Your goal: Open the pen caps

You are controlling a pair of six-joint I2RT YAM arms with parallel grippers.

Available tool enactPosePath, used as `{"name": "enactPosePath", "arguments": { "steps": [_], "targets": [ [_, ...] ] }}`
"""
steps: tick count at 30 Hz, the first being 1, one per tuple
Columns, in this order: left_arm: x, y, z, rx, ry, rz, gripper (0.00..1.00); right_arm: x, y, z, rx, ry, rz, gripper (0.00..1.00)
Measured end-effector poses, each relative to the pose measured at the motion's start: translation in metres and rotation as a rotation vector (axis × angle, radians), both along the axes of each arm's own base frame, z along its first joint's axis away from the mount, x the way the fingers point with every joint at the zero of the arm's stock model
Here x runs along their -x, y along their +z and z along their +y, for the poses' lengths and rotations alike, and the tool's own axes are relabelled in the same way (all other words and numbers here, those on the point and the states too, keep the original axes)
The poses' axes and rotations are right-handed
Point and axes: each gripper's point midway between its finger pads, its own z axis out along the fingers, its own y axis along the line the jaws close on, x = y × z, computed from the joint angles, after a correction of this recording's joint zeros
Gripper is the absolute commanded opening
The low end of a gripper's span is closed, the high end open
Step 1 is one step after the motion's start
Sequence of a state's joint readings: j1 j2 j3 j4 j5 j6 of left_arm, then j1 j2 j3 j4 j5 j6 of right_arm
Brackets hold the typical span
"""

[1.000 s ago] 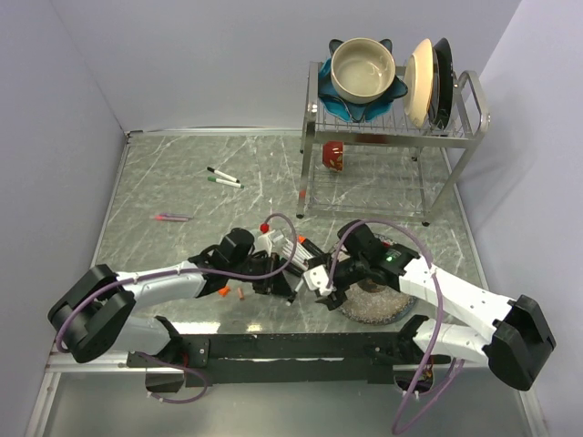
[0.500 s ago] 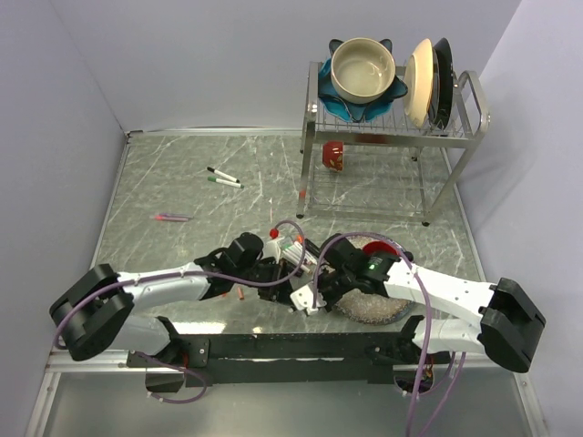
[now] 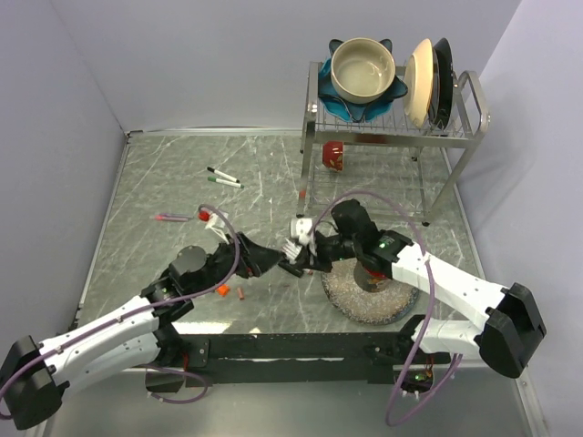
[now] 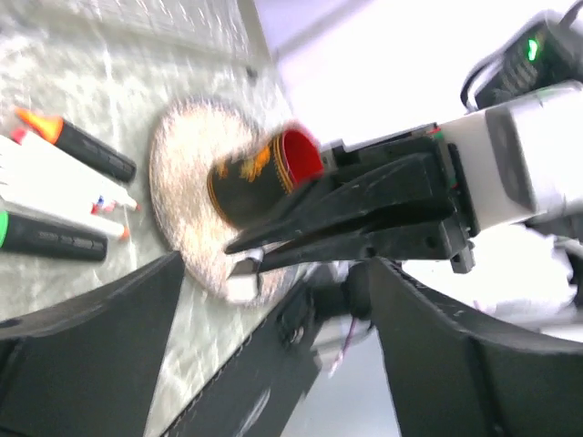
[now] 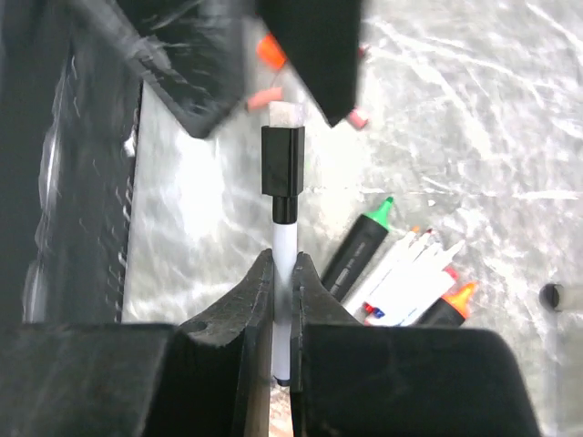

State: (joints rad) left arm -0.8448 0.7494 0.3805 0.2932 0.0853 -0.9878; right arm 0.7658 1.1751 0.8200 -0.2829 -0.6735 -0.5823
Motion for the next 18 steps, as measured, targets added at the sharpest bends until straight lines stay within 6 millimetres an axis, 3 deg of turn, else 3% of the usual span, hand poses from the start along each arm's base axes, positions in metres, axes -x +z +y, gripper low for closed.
{"name": "enactPosePath", "arguments": {
  "steps": [2, 7, 18],
  "targets": [
    [-0.008, 0.002, 0.007, 0.051, 0.072, 0.018, 0.90, -0.010, 0.009, 0.000, -0.046, -0.088, 0.078, 0.00],
    [-0.021, -0.016, 0.019, 0.117, 0.200, 0.098, 0.86, -0.020, 0.021, 0.004, -0.124, -0.221, 0.240, 0.00],
    [-0.032, -0.021, 0.005, 0.175, 0.270, 0.170, 0.66, -0.021, 0.029, 0.017, -0.196, -0.311, 0.423, 0.00]
  ]
}}
